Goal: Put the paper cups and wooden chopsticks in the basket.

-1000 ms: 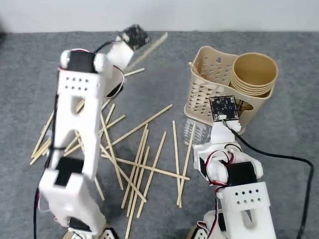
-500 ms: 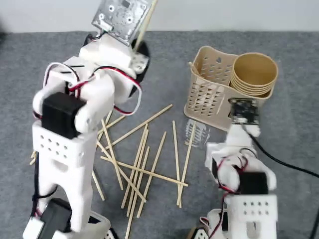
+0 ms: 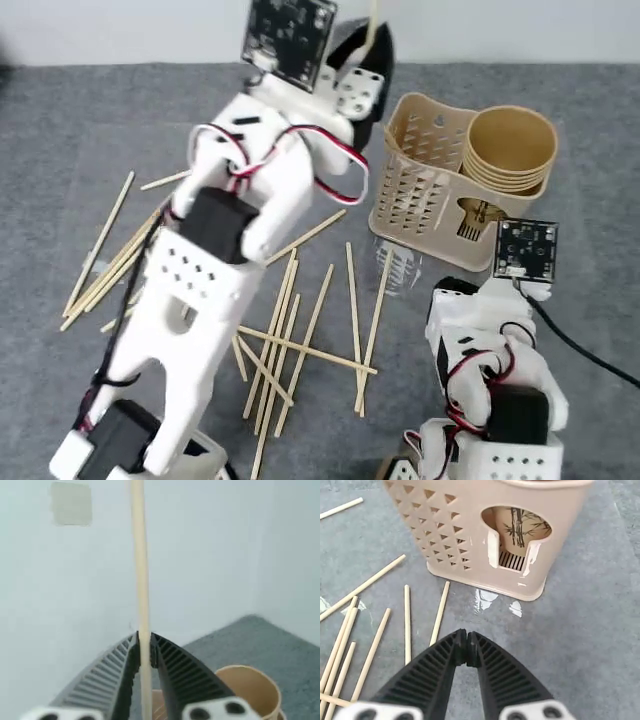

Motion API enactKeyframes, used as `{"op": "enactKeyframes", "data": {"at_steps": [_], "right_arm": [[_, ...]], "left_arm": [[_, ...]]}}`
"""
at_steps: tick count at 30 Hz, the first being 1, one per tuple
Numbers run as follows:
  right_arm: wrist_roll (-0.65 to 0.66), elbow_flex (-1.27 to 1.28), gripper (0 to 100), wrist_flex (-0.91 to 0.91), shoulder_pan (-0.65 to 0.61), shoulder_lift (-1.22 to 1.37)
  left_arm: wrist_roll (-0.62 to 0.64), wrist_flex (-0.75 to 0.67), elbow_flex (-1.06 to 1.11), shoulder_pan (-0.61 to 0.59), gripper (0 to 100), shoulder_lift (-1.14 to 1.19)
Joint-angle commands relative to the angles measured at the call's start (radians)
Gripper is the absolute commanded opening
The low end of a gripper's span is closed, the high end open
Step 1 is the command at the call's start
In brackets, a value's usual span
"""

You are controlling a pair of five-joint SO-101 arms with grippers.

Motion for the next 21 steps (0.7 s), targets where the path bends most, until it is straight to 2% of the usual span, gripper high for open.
{"op": "enactKeyframes", "data": {"at_steps": [1, 8, 12, 21], "right_arm": [[0.008, -0.005, 0.8, -0.007, 0.013, -0.008], [0.008, -0.005, 0.8, -0.010, 0.013, -0.008], [0.008, -0.005, 0.8, -0.008, 0.013, -0.008], [0.009, -0.005, 0.8, -0.008, 0.013, -0.008]], "left_arm": [[0.035, -0.184, 0.088, 0.031, 1, -0.032], [0.035, -0.572, 0.394, 0.072, 1, -0.026], [0.037, -0.743, 0.467, 0.071, 1, 0.054], [0.038, -0.761, 0.433, 0.058, 2, 0.227]]}}
